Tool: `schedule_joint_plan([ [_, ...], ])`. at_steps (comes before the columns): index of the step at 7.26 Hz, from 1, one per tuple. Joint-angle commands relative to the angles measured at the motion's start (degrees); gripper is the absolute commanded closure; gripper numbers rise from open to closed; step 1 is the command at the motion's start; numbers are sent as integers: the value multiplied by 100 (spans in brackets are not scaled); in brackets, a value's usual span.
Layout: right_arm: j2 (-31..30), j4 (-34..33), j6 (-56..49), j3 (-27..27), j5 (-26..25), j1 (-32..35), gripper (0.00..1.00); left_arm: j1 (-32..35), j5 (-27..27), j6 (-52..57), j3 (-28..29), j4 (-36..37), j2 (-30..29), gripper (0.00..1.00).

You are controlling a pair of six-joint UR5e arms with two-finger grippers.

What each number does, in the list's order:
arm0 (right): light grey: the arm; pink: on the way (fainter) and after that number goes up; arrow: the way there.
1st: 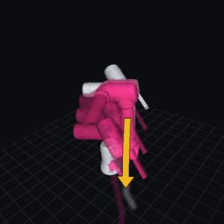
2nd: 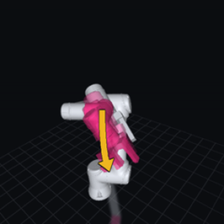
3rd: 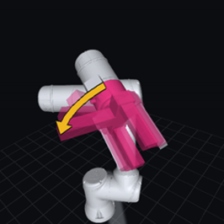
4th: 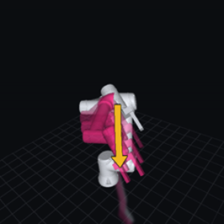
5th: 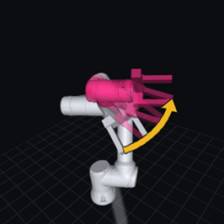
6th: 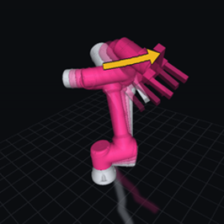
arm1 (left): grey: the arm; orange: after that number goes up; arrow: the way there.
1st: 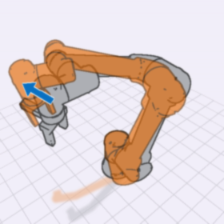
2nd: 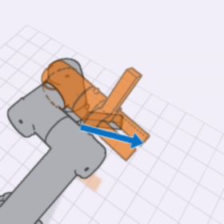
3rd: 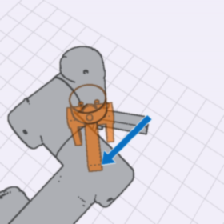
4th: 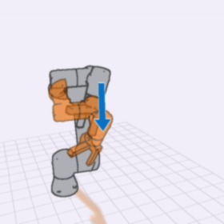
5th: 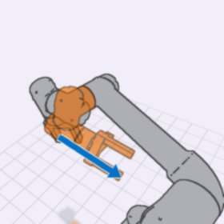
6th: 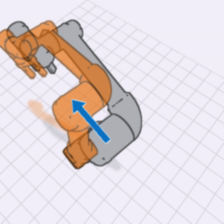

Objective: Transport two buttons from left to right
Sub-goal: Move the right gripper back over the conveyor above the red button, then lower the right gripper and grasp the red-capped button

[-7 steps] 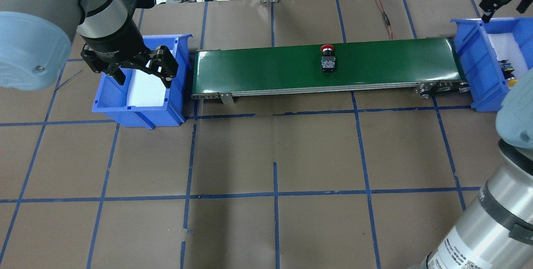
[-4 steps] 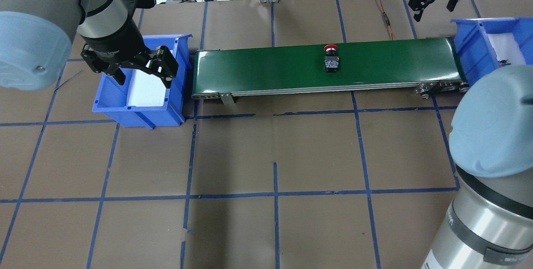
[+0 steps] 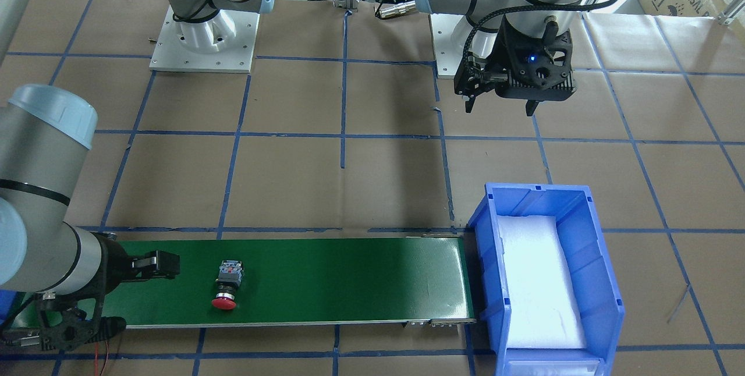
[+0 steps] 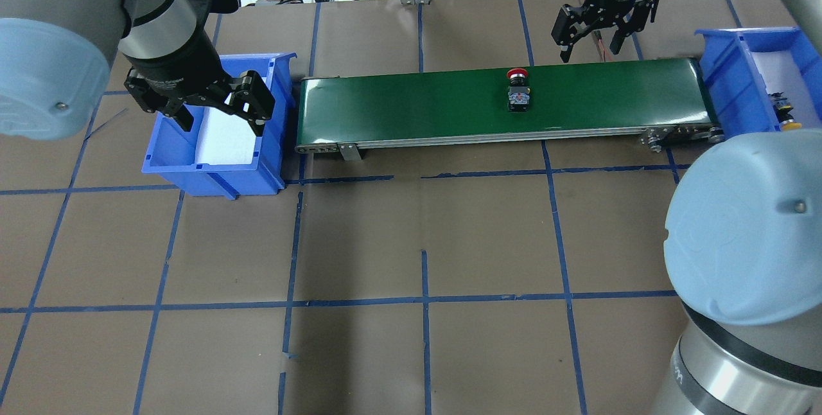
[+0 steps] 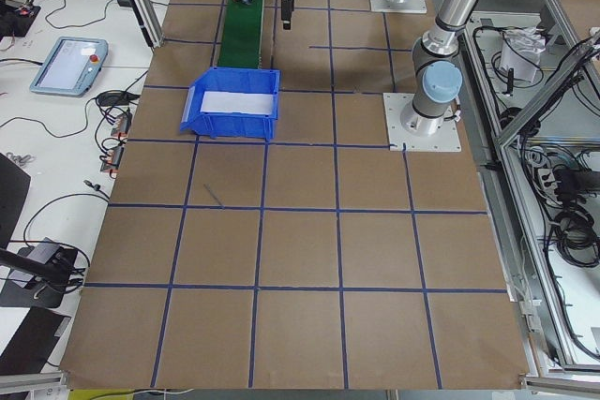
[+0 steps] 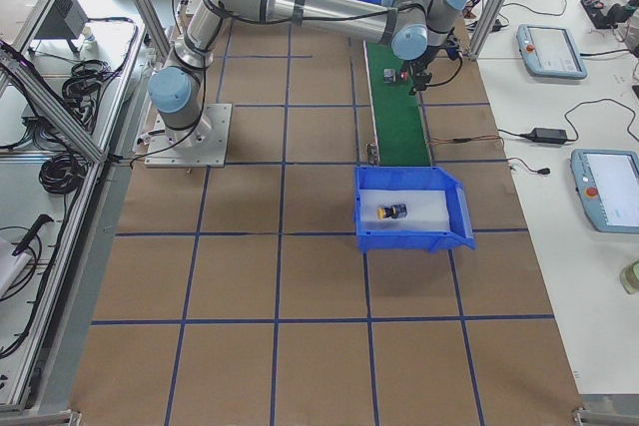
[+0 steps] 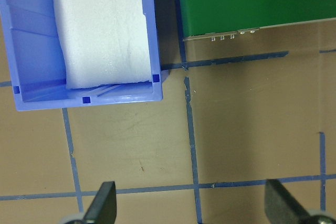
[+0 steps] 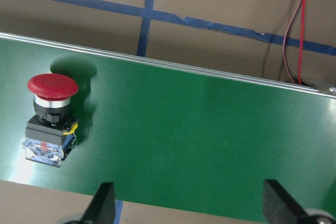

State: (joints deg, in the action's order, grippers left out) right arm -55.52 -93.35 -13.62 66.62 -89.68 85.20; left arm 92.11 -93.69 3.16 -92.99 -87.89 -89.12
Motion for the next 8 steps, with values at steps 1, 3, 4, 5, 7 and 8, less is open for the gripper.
schedule_joint_plan([
  [1, -11, -130, 664, 157, 30, 267, 0, 0, 0, 0, 0, 0, 0, 0],
  [3, 33, -297, 1025, 280, -5, 322, 0, 0, 0, 0, 0, 0, 0, 0],
  [4, -28, -367, 1263, 664, -5, 322, 0, 0, 0, 0, 0, 0, 0, 0],
  [5, -46, -916, 1292, 912, -31, 339, 0, 0, 0, 0, 0, 0, 0, 0],
  [7, -126, -1035, 1353, 984, 20, 339, 0, 0, 0, 0, 0, 0, 0, 0],
  [8, -126, -1018, 1440, 993, 12, 339, 0, 0, 0, 0, 0, 0, 0, 0],
])
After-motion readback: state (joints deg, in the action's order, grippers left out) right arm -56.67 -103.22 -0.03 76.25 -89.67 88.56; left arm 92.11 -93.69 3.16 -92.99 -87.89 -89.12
